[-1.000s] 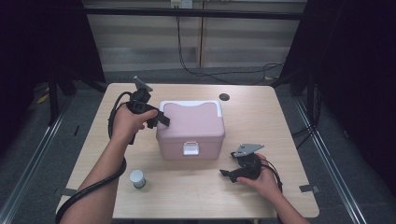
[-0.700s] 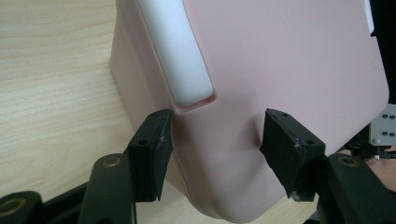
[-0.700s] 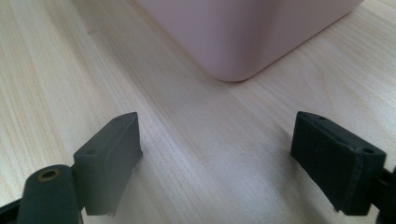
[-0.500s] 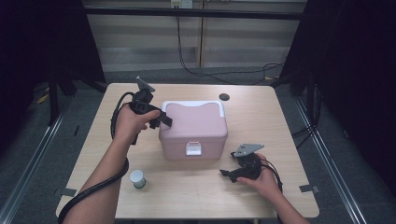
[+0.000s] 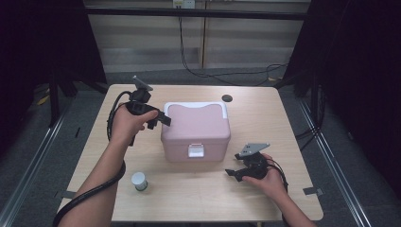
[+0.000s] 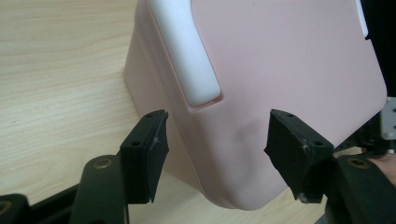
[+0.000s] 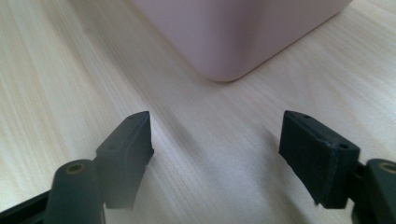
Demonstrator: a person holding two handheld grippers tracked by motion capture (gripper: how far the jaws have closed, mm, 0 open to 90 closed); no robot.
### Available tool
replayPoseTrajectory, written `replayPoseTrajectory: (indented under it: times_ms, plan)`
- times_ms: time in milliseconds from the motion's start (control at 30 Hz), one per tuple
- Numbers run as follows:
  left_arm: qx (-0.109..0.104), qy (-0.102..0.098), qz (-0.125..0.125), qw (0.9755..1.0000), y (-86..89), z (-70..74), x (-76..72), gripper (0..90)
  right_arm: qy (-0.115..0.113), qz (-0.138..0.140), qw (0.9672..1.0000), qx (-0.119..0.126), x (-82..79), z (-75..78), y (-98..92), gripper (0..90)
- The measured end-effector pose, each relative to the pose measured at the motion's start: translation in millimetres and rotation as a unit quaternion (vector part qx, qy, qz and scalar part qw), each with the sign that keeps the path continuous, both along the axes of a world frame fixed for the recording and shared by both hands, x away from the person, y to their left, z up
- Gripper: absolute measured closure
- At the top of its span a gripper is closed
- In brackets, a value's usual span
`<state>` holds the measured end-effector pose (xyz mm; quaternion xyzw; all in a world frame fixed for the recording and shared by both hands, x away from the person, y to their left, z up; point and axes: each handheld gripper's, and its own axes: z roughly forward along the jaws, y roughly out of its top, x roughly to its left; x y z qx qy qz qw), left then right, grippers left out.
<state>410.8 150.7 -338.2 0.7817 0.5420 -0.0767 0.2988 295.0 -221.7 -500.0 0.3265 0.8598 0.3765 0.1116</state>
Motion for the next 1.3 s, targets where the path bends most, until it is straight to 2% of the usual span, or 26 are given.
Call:
replayPoseTrajectory:
  times_ms: [200, 267, 367, 467, 500, 567, 600, 667, 700, 800, 833, 900, 933, 1033, 1300]
  plan:
    - [0.015, -0.018, -0.001, 0.9997, 5.1, 5.6, -0.4, 35.0, 0.007, 0.008, 0.9999, 0.002, -1.5, 12.9, -2.2, 38.9]
    - [0.020, -0.021, 0.005, 0.9996, 6.5, 7.1, -0.4, 34.6, 0.005, 0.018, 0.9998, -0.011, -3.1, 17.6, -1.4, 42.9]
    - [0.020, -0.022, 0.011, 0.9995, 8.5, 7.4, -0.5, 33.6, 0.011, 0.028, 0.9995, -0.012, -4.5, 25.7, -2.3, 47.6]
    - [0.027, -0.030, 0.007, 0.9992, 9.8, 6.8, 0.0, 32.2, 0.015, 0.023, 0.9996, 0.009, -4.5, 36.2, -6.0, 52.4]
    - [0.027, -0.032, 0.005, 0.9991, 10.2, 6.2, 0.4, 31.7, 0.016, 0.020, 0.9996, 0.007, -4.4, 39.5, -6.9, 56.0]
    - [0.026, -0.038, -0.001, 0.9989, 11.3, 5.2, 1.0, 30.1, 0.026, 0.016, 0.9995, -0.004, -3.5, 46.2, -8.1, 58.5]
    - [0.038, -0.042, -0.005, 0.9984, 11.8, 5.0, 1.1, 29.9, 0.029, 0.012, 0.9995, -0.004, -3.0, 48.6, -8.7, 61.5]
    - [0.042, -0.047, -0.009, 0.9980, 13.2, 4.7, 1.5, 28.3, 0.036, 0.009, 0.9993, -0.002, -1.0, 59.4, -12.4, 67.7]
    - [0.045, -0.050, -0.011, 0.9977, 13.5, 4.8, 1.8, 28.3, 0.036, 0.009, 0.9993, -0.002, -1.0, 59.4, -12.4, 67.7]
    - [0.054, -0.058, -0.015, 0.9967, 13.8, 6.9, 2.3, 27.8, 0.050, 0.009, 0.9987, 0.001, 1.0, 68.4, -14.1, 75.0]
    - [0.053, -0.061, -0.015, 0.9966, 13.8, 7.8, 2.2, 27.7, 0.064, 0.012, 0.9978, 0.011, 2.2, 75.4, -15.3, 82.0]
    - [0.055, -0.065, -0.016, 0.9963, 13.2, 9.6, 2.1, 27.7, 0.064, 0.010, 0.9978, 0.017, 3.0, 78.5, -15.6, 83.0]
    - [0.056, -0.065, -0.019, 0.9961, 12.8, 10.3, 2.0, 27.6, 0.069, 0.011, 0.9974, 0.019, 4.9, 84.8, -16.6, 87.5]
    - [0.055, -0.066, -0.022, 0.9960, 11.8, 10.7, 2.3, 27.5, 0.072, 0.010, 0.9973, 0.014, 6.4, 90.2, -16.7, 90.0]
    - [0.059, -0.070, -0.024, 0.9955, 11.6, 10.2, 6.4, 27.4, 0.083, 0.018, 0.9963, 0.013, 15.1, 113.7, -15.5, 90.0]
